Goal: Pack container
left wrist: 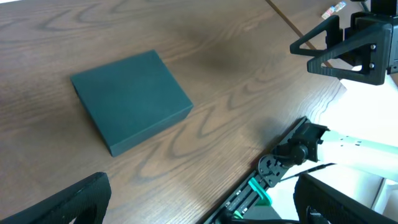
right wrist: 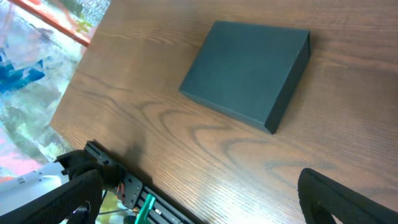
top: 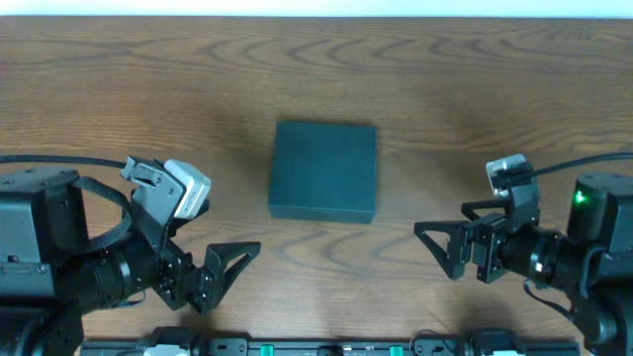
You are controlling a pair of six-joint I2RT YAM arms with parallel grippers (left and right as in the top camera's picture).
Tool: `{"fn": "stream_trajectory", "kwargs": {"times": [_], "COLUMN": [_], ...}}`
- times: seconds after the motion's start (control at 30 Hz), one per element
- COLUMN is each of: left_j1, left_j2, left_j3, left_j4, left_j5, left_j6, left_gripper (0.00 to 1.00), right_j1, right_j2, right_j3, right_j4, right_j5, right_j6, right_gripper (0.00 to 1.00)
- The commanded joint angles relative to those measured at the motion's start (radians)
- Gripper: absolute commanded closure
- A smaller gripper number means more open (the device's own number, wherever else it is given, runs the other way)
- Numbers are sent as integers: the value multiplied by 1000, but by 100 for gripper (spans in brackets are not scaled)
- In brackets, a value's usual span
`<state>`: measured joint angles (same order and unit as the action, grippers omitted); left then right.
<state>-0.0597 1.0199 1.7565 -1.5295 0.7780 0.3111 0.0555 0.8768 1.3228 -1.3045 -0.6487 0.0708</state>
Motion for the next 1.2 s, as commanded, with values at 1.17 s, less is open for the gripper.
{"fn": "stream_trajectory", "kwargs": {"times": [1.17], "left_j1": [2], "left_j2": [-372], "left_j3": [-382], "left_j4": [307], "left_j5": [-414], "left_j6": [2], "left_gripper": [5], "right_j1": [4], "right_j2": [0], "right_j3": [-1], "right_j4": [-1], "right_j5": [10], "right_j6": [-9], "right_gripper": [1]}}
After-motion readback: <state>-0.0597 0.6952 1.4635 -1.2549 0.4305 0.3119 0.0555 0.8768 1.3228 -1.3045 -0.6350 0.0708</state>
